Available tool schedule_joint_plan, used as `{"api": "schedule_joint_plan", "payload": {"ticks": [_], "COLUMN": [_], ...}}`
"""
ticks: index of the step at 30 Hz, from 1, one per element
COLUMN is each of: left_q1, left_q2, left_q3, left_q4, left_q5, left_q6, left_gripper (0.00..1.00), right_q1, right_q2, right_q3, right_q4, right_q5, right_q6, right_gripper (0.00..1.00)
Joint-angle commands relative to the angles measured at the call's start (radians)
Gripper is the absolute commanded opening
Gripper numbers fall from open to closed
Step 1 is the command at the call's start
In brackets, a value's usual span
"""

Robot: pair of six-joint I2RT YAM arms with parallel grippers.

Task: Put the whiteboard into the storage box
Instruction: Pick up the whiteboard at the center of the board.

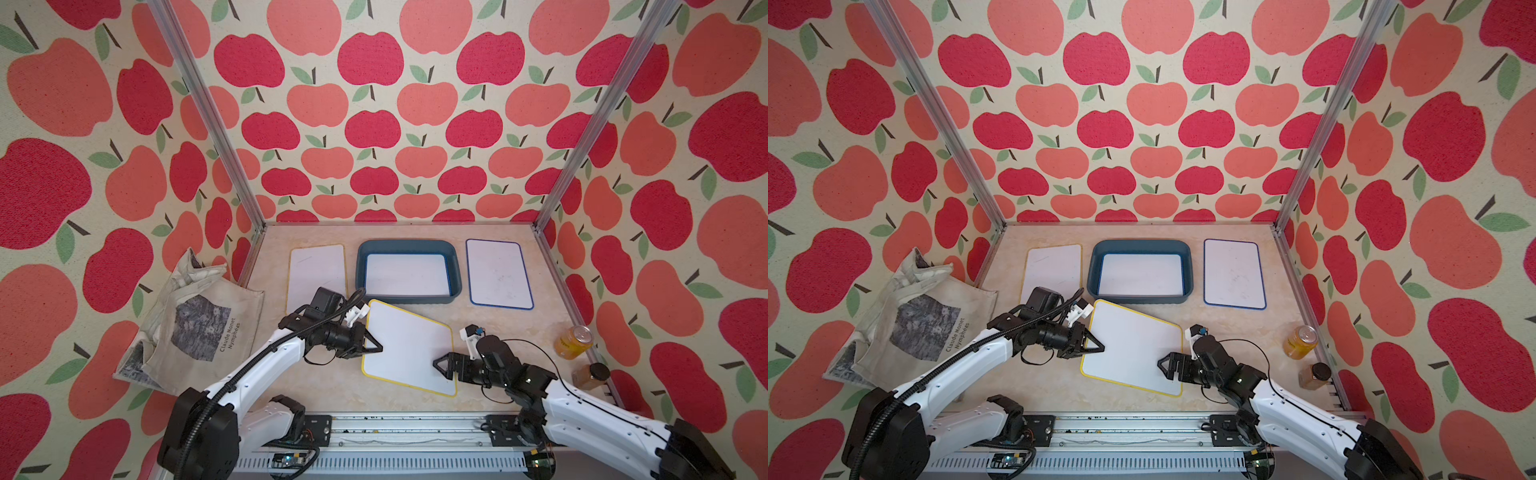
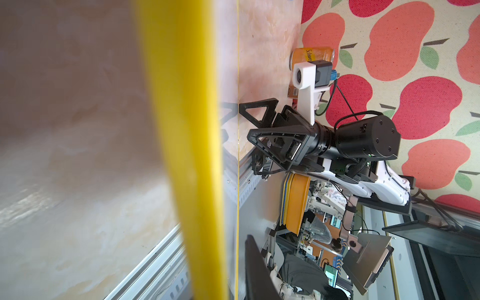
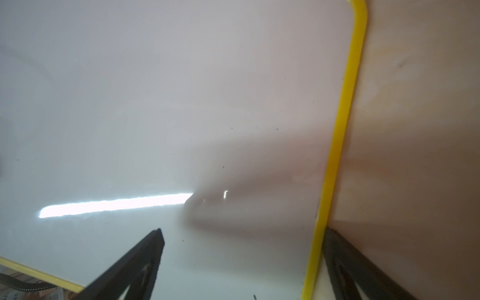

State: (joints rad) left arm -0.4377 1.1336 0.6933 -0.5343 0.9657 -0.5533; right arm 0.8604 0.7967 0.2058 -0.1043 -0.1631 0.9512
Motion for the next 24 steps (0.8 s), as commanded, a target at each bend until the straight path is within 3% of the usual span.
{"api": "schedule_joint_plan", "payload": {"ticks": [1,6,11,17,24], "left_q1": [0.013,0.06,0.088,0.081,0.084], "left_q2": [-0.006,-0.037,-0.088,-0.099,-0.101], "left_q3": [0.053,0.084,0.077,0.034,0.137], "left_q4": [-0.054,-0.125,-0.119,-0.039,-0.176], "left_q5": [-0.001,0.002,0.037,0.075,0.054], "left_q6": [0.048,0.076,0.074,0.027,0.084], "left_gripper": [0.14,0.13,0.0,0.0,0.0], "right_q1": [-0.021,-0.077,-0.114,-0.121,-0.122], "right_q2": [0.005,-0.035,-0.089,-0.106,-0.124], "right_q3": [0.015,0.022,0.029,0.011,0.071], "right_q4": [-0.115,-0.157,-0.198,-0.179,-0.268], "right_q5": [-0.046,-0.068,-0.083,-0.104,-0.07], "right_q6": [-0.012,-0.027,-0.04,-0.035,-0.071], "right_gripper": [0.99,0.99,0.99,0.99,0.99]}}
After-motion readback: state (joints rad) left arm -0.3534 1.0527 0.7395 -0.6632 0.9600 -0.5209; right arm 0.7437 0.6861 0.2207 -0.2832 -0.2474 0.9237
